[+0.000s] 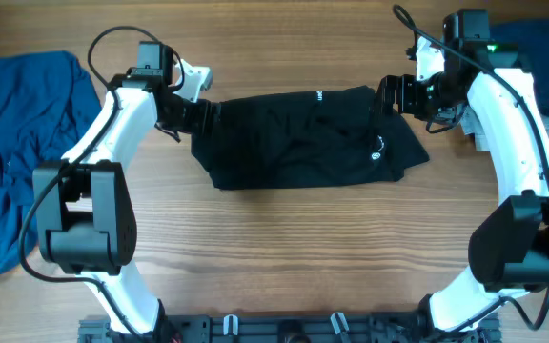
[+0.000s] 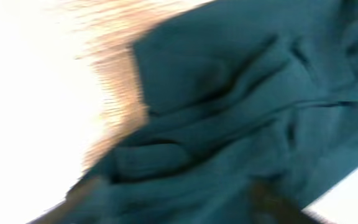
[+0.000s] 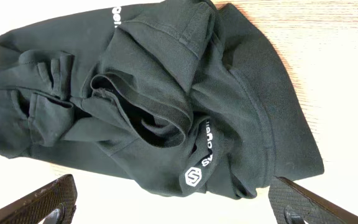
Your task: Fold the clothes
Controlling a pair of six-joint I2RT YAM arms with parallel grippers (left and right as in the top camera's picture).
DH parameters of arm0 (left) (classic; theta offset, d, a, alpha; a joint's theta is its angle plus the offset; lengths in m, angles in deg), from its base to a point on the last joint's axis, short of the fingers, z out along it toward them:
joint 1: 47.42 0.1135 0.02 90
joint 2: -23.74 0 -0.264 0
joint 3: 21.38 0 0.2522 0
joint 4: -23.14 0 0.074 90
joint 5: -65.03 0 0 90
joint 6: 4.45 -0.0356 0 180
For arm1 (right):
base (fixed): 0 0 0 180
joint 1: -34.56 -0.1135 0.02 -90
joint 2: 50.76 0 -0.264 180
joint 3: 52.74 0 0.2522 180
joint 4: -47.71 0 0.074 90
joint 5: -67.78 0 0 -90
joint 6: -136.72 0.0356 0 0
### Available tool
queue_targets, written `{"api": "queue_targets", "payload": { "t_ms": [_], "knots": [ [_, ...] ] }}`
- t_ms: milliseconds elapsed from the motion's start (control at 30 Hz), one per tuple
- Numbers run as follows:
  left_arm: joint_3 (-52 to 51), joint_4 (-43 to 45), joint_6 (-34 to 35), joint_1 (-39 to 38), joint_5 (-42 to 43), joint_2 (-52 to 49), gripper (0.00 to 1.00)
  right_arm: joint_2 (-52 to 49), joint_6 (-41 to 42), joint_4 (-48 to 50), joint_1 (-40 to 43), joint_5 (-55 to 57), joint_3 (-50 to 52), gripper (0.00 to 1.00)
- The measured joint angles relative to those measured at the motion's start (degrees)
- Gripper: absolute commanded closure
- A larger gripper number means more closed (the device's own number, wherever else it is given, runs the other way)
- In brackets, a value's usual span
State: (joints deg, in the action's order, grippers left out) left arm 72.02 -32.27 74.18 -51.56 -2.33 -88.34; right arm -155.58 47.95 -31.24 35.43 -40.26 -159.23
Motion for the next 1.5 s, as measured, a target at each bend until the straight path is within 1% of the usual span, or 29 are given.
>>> {"api": "queue_targets", "payload": {
  "t_ms": [133,200,300,333,367,400,500,767,900,967,1067,1100,1133,1167,1200,1233,1267,1300,1367,1433,1500],
  "knots": [
    [0.04,-0.83,0.11,0.0,-5.03,-0.07,0.26,0.0,0.0,0.0,0.0,0.0,0.0,0.0],
    [0.09,-0.81,-0.02,0.0,-5.46,-1.14,0.31,0.0,0.0,0.0,0.0,0.02,0.0,0.01],
    [0.09,-0.81,0.07,0.0,-4.7,-3.37,0.34,0.0,0.0,-0.2,0.0,0.0,0.0,0.01],
    [0.09,-0.81,0.09,0.0,-3.98,-3.82,0.4,0.0,0.0,-0.2,0.0,0.0,0.0,0.01],
    [0.09,-0.81,0.09,0.0,-3.41,-3.87,0.52,0.0,0.0,-0.17,-0.02,0.0,0.0,0.0],
    [0.09,-0.76,0.0,-0.02,-3.04,-3.87,0.73,0.0,0.0,-0.17,-0.02,0.0,0.0,0.0],
    [0.09,-0.74,-0.2,-0.33,-2.32,-3.87,0.96,0.0,0.0,-0.17,-0.07,0.0,0.0,0.0],
    [0.5,-1.49,1.03,-0.63,3.08,-3.63,0.96,0.0,0.0,-0.2,-0.07,0.0,0.0,0.01],
    [4.83,-1.79,3.67,-1.53,5.29,1.29,0.96,0.0,0.0,-0.15,-0.07,0.0,0.0,0.0],
    [6.23,0.0,4.7,-4.44,5.77,4.26,0.96,0.0,0.0,-0.17,-0.07,0.0,0.0,0.01],
    [6.91,0.98,5.18,-13.42,6.4,5.09,0.96,0.0,0.0,-0.15,-0.07,0.0,0.0,0.01],
    [6.91,1.27,5.31,-16.15,6.4,4.87,0.96,0.0,0.0,-0.15,-0.07,0.0,0.0,0.01],
    [6.91,2.03,5.33,-19.39,6.19,4.59,0.91,0.0,0.0,-0.15,-0.07,0.0,0.0,0.01],
    [6.91,2.16,5.33,-22.62,5.11,4.07,0.76,0.0,0.0,-0.17,-0.07,0.0,0.0,0.0],
    [6.91,1.99,5.64,-25.59,3.52,3.28,0.4,0.0,0.0,-0.22,-0.07,0.0,0.0,0.01],
    [6.91,1.73,5.81,-28.22,1.31,2.1,0.14,0.0,0.0,-0.22,-0.07,0.0,0.0,0.01],
    [6.91,1.27,5.75,-30.8,-1.18,0.42,0.04,0.0,0.0,-0.24,-0.07,0.0,0.0,0.0],
    [6.91,0.68,5.75,-32.48,-3.37,-1.31,0.0,0.0,0.0,-0.33,-0.07,0.0,0.0,0.0],
    [6.91,0.2,7.21,-33.57,-8.44,-4.26,0.0,0.0,0.0,-0.42,-0.07,0.0,0.0,0.01],
    [6.88,0.09,8.22,-31.91,-11.1,-5.03,0.0,0.0,0.0,-0.39,-0.07,0.0,0.0,0.01],
    [6.88,-0.11,9.31,-28.65,-12.5,-5.03,0.0,0.0,0.0,-0.39,-0.07,0.0,0.0,0.01]
  ]
}}
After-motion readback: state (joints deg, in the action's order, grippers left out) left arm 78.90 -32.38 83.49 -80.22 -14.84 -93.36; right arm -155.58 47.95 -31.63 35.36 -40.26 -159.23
